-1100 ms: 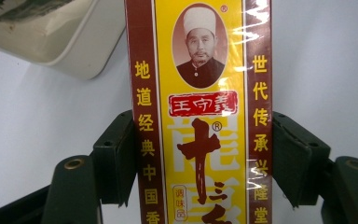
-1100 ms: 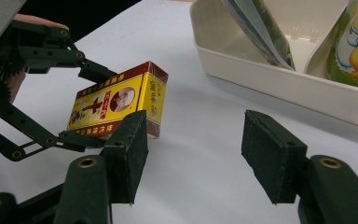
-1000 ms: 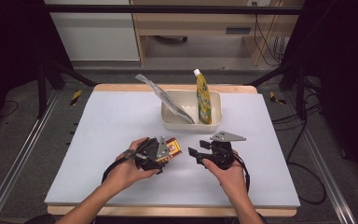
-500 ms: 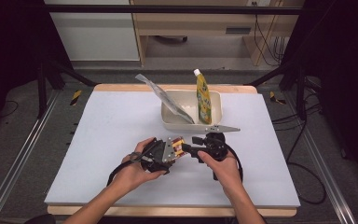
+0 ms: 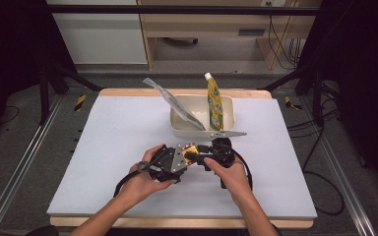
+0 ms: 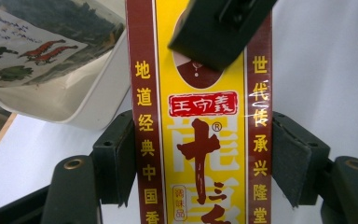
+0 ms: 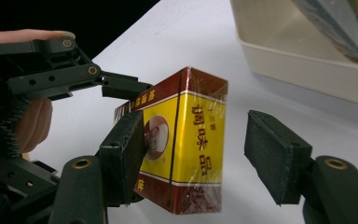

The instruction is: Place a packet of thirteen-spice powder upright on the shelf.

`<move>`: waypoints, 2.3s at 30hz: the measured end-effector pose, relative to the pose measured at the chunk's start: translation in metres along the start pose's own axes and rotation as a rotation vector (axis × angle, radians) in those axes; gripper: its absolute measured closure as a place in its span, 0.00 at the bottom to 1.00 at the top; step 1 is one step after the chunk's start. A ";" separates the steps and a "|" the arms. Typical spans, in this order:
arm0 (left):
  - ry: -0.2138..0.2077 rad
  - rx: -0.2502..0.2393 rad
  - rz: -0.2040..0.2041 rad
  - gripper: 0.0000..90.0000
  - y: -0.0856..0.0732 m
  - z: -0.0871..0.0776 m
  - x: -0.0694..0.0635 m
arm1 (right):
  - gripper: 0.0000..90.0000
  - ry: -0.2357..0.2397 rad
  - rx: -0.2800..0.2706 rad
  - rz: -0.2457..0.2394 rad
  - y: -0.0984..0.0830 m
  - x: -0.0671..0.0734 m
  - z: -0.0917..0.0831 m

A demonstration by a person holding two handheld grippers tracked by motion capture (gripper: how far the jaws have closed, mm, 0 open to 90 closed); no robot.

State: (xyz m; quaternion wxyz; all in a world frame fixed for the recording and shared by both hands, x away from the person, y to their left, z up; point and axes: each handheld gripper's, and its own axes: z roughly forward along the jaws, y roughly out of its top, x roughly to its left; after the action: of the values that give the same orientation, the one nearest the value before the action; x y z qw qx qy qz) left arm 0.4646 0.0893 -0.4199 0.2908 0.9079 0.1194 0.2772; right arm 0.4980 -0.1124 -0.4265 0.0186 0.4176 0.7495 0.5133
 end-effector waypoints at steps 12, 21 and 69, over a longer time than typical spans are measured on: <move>-0.001 -0.021 -0.005 0.35 0.002 0.003 -0.003 | 0.58 0.039 0.022 -0.015 -0.002 0.004 0.003; -0.013 -0.061 -0.038 0.35 -0.003 0.004 -0.002 | 0.74 0.063 0.001 0.005 0.000 0.008 -0.003; 0.110 0.028 -0.432 0.09 -0.142 -0.058 0.055 | 0.76 -0.623 0.021 -0.004 0.134 -0.046 -0.107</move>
State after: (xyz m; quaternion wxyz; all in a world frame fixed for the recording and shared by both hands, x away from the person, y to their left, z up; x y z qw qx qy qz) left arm 0.4685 0.2504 -0.4416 0.3239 0.8487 0.3304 0.2560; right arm 0.5603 -0.2063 -0.2897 0.2441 0.5536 0.7139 0.3526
